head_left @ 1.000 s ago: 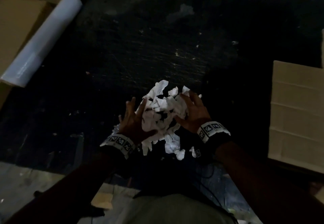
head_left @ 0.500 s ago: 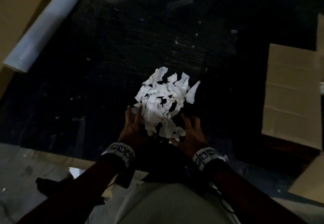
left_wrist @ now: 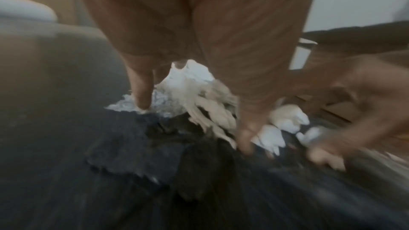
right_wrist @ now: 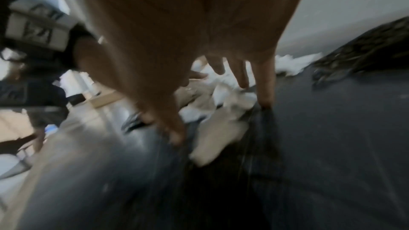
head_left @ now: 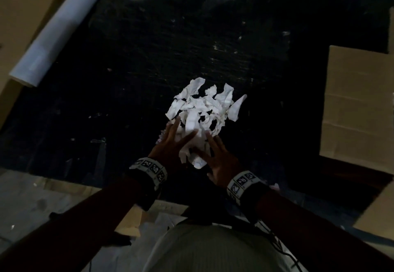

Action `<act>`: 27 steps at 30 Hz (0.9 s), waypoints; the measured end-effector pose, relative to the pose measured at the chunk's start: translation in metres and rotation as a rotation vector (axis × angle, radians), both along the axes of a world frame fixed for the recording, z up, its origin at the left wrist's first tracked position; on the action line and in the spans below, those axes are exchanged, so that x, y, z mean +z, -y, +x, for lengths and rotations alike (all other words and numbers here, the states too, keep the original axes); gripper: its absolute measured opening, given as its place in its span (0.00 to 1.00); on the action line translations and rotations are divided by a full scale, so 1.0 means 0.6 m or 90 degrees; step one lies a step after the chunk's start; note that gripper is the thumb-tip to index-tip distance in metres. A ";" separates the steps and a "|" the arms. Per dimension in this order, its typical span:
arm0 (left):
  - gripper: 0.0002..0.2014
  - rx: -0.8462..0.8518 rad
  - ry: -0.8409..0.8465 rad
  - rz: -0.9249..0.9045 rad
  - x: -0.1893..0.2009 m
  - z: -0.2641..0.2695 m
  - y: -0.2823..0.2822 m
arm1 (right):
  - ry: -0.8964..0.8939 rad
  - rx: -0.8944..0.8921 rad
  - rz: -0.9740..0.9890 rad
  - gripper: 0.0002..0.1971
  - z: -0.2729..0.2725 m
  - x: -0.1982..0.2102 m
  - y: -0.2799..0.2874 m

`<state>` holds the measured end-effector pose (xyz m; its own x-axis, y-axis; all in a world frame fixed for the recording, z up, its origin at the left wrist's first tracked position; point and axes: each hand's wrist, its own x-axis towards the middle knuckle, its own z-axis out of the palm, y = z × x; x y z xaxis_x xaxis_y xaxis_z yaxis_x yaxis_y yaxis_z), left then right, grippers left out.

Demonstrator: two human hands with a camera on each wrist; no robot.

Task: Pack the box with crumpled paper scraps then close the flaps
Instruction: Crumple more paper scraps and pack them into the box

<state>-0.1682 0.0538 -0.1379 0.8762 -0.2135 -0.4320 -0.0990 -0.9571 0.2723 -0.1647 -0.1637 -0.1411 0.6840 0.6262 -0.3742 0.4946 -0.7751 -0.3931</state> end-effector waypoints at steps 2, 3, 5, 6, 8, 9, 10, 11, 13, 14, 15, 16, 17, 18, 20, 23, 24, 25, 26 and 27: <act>0.47 -0.009 0.019 -0.012 -0.010 -0.005 0.003 | 0.024 -0.003 0.040 0.50 -0.005 -0.016 -0.010; 0.43 -0.004 0.015 -0.021 -0.014 -0.006 0.005 | 0.029 -0.004 0.056 0.47 -0.003 -0.021 -0.016; 0.39 0.017 -0.006 -0.050 -0.014 -0.006 0.015 | 0.031 0.005 0.078 0.41 0.004 -0.027 -0.024; 0.37 0.031 -0.012 -0.068 -0.011 -0.004 0.021 | 0.009 0.015 0.071 0.39 0.009 -0.029 -0.025; 0.33 0.057 -0.004 -0.100 -0.007 0.000 0.028 | -0.052 0.001 0.046 0.37 0.021 -0.022 -0.023; 0.32 0.078 -0.007 -0.122 -0.006 0.001 0.029 | -0.054 -0.012 0.038 0.36 0.026 -0.016 -0.021; 0.31 0.095 -0.003 -0.143 -0.004 0.003 0.029 | -0.040 -0.012 0.036 0.34 0.030 -0.010 -0.020; 0.31 0.107 0.011 -0.156 -0.005 0.005 0.029 | -0.020 0.001 0.042 0.31 0.033 -0.005 -0.019; 0.30 0.111 0.051 -0.164 0.002 0.003 0.027 | 0.021 0.014 0.089 0.26 0.037 0.009 -0.014; 0.29 0.119 0.076 -0.189 0.005 0.002 0.024 | 0.041 0.004 0.120 0.23 0.038 0.015 -0.008; 0.27 0.122 0.111 -0.225 0.009 0.001 0.020 | 0.067 -0.011 0.163 0.21 0.039 0.016 -0.001; 0.25 0.123 0.143 -0.263 0.008 0.003 0.016 | 0.105 -0.023 0.215 0.19 0.041 0.020 0.007; 0.25 0.129 0.157 -0.299 0.011 0.004 0.012 | 0.146 -0.034 0.263 0.18 0.043 0.026 0.013; 0.24 0.125 0.175 -0.318 0.013 0.012 0.008 | 0.189 -0.040 0.291 0.17 0.048 0.036 0.017; 0.22 0.153 0.185 -0.374 0.018 0.037 0.002 | 0.247 -0.054 0.296 0.17 0.068 0.057 0.021; 0.23 0.143 0.291 -0.355 0.040 0.085 0.001 | 0.237 -0.126 0.272 0.21 0.115 0.073 0.021; 0.23 0.147 0.320 -0.339 0.043 0.104 0.003 | 0.227 -0.153 0.257 0.22 0.133 0.077 0.017; 0.24 0.162 0.321 -0.332 0.048 0.123 0.008 | 0.211 -0.172 0.241 0.21 0.152 0.077 0.011; 0.25 0.180 0.301 -0.329 0.051 0.143 0.016 | 0.189 -0.185 0.227 0.21 0.171 0.075 0.004; 0.26 0.177 0.268 -0.304 0.040 0.164 0.022 | 0.161 -0.188 0.213 0.22 0.189 0.071 -0.004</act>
<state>-0.0699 0.0409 -0.1141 0.9983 -0.0397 0.0421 -0.0576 -0.7471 0.6622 -0.0515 -0.1615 -0.0984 0.8932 0.4494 0.0143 0.3853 -0.7485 -0.5397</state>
